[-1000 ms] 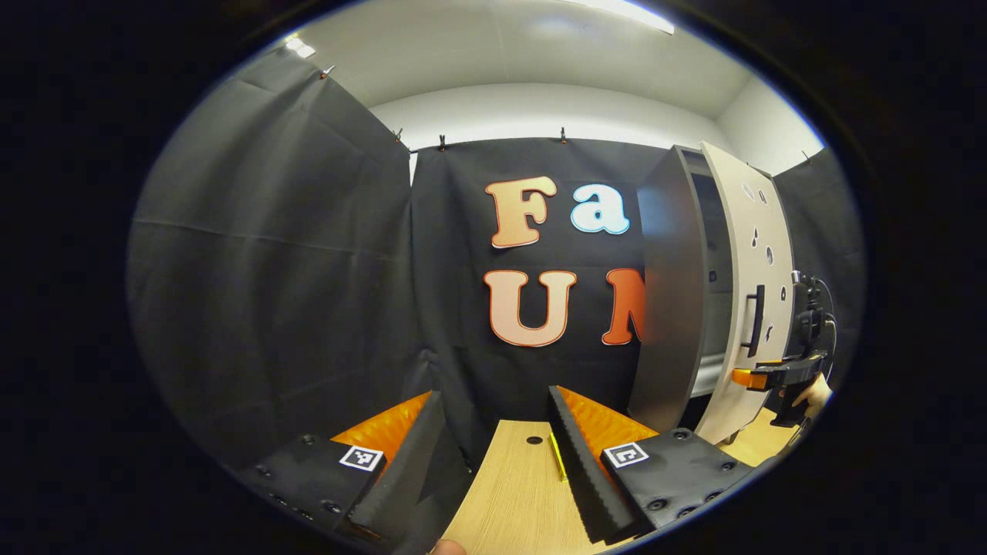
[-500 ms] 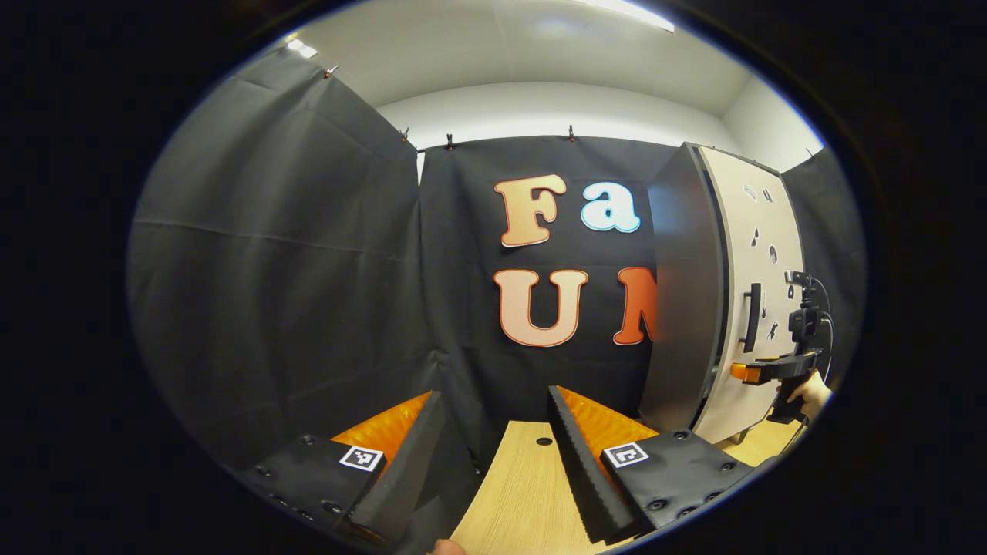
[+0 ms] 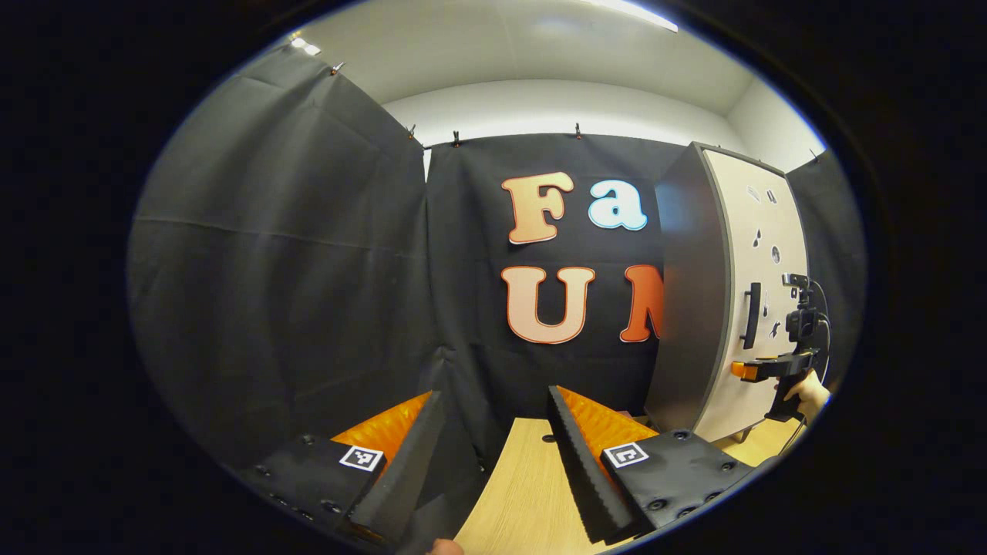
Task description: Open the cabinet door with the right hand, grasp the bottle in the cabinet with the left hand and place it on the coaster, then close the cabinet door with the right hand.
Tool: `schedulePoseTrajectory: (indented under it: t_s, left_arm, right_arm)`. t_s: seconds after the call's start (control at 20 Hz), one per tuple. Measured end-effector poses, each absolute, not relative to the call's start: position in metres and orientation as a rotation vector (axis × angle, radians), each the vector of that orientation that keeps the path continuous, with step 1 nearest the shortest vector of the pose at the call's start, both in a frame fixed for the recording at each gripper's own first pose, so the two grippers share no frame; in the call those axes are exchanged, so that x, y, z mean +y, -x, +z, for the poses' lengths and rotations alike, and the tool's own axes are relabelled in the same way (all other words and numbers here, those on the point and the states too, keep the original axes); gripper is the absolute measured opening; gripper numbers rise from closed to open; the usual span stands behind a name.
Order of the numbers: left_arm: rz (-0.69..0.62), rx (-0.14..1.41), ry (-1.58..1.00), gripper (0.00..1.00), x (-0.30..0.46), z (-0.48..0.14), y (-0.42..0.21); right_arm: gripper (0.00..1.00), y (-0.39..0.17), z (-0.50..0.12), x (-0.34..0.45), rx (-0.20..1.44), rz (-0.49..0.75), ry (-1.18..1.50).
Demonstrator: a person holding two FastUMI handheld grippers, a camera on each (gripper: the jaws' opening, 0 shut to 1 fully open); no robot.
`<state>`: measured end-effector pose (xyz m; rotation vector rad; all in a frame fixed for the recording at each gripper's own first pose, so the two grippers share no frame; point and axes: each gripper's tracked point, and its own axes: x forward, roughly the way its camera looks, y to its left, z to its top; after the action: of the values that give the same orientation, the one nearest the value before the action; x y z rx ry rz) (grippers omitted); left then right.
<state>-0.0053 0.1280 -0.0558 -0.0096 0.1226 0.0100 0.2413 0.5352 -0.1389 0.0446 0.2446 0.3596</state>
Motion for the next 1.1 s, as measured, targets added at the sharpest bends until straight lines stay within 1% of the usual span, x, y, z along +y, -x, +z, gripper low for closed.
schedulePoseTrajectory:
  t_s: [0.3, 0.55, 0.65, 0.85, 1.1]
  left_arm:
    - [0.017, 0.122, 0.01, 0.88, 0.135, -0.05, 0.006]
    - [0.008, 0.108, 0.007, 0.88, 0.133, -0.038, -0.005]
    - [-0.011, 0.097, 0.003, 0.89, 0.128, -0.029, -0.011]
    - [-0.047, 0.103, 0.061, 0.88, 0.119, -0.012, -0.031]
    - [-0.032, 0.014, 0.026, 0.88, 0.125, 0.046, -0.049]
  right_arm:
    - [0.93, -0.236, -0.142, 0.526, 0.261, 0.351, -0.023]
    - [0.93, -0.209, -0.126, 0.479, 0.264, 0.319, -0.015]
    - [0.93, -0.197, -0.109, 0.455, 0.262, 0.315, -0.015]
    - [0.93, -0.171, -0.055, 0.404, 0.202, 0.282, 0.018]
    - [0.93, -0.129, 0.025, 0.344, 0.132, 0.252, 0.024]
